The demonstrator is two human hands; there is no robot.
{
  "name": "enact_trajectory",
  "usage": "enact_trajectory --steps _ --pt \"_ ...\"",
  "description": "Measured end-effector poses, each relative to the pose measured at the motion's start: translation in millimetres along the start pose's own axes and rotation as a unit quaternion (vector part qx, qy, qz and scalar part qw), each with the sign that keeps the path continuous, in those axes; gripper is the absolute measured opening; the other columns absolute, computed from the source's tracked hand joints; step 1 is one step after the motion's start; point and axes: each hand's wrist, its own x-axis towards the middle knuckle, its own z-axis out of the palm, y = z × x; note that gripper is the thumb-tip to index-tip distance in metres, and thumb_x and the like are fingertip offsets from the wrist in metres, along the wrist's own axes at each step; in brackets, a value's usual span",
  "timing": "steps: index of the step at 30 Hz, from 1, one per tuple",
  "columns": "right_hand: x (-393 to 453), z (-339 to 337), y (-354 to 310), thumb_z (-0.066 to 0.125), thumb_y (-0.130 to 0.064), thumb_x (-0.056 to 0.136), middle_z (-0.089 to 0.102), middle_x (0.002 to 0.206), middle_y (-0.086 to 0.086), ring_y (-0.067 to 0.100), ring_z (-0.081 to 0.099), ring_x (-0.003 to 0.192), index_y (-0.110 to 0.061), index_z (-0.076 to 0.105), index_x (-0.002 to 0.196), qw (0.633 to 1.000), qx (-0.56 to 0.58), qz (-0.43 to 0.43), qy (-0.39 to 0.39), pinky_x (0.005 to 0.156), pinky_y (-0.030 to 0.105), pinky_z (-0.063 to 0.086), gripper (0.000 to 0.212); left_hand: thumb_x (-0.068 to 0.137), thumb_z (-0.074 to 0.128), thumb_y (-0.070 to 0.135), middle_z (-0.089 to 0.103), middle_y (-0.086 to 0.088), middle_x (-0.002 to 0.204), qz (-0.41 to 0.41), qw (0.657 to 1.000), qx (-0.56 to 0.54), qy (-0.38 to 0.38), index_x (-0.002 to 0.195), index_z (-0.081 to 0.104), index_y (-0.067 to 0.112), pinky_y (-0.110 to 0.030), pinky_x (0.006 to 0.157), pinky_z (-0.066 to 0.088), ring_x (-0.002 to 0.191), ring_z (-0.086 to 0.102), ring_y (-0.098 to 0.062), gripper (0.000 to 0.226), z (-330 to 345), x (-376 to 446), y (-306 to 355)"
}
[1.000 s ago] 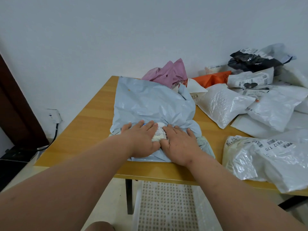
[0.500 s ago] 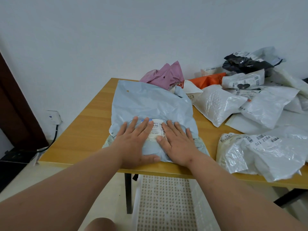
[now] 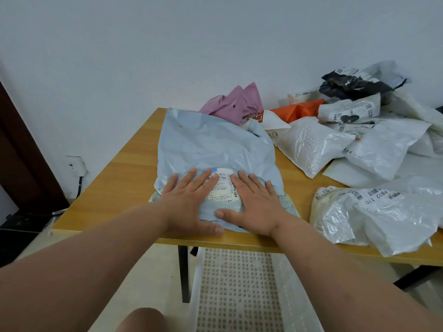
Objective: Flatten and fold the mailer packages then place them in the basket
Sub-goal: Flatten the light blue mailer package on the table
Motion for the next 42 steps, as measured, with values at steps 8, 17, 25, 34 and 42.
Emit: enact_trajectory --steps 8,17,25,34,42 --pt "2.2 -51.6 -26.8 0.027 -0.060 0.097 0.063 0.111 -0.003 0.020 0.057 0.109 -0.028 0.057 0.102 0.997 -0.061 0.036 0.016 0.093 0.042 0.036 0.044 0.102 0.017 0.052 0.043 0.009 0.149 -0.057 0.997 0.031 0.034 0.149 0.023 0.043 -0.044 0.105 0.022 0.131 0.046 -0.017 0.048 -52.8 12.7 19.0" --pt "23.8 -19.1 -3.1 0.029 -0.061 0.094 -0.006 0.164 0.000 0.022 -0.012 0.150 -0.031 0.007 0.156 0.994 -0.091 0.030 0.059 0.120 0.052 -0.004 0.072 0.091 0.023 0.073 -0.001 0.001 0.164 -0.074 0.994 0.065 0.039 0.154 0.013 0.031 -0.050 0.120 0.002 0.150 -0.004 -0.024 0.077 -27.8 30.3 8.2" --pt "34.8 -12.5 4.9 0.017 -0.061 0.098 -0.014 0.164 -0.003 0.018 -0.015 0.150 -0.031 -0.005 0.156 0.997 -0.069 0.035 0.017 0.121 0.051 -0.004 0.069 0.089 0.017 0.075 -0.012 0.009 0.164 -0.096 0.994 0.016 -0.046 0.155 -0.010 0.027 -0.055 0.119 0.001 0.151 -0.008 -0.021 0.086 -29.4 45.0 3.1" --pt "45.9 -18.4 6.4 0.024 -0.058 0.099 -0.001 0.165 -0.005 0.019 -0.003 0.151 -0.031 0.006 0.157 0.998 -0.007 0.050 -0.034 0.121 0.052 0.002 0.066 0.089 0.021 0.076 0.009 0.008 0.164 -0.093 0.993 0.001 -0.078 0.156 0.006 0.028 -0.050 0.119 0.012 0.150 0.011 -0.020 0.084 -36.3 52.1 -1.4" --pt "54.9 -29.7 0.7 0.024 -0.044 0.102 0.038 0.153 0.002 0.025 0.026 0.144 -0.024 0.040 0.146 0.995 0.062 0.070 -0.036 0.116 0.049 0.022 0.050 0.085 0.034 0.079 0.031 -0.005 0.155 -0.080 0.988 -0.015 -0.130 0.150 0.028 0.020 -0.039 0.112 0.030 0.136 0.036 -0.026 0.088 -51.9 58.8 2.1"
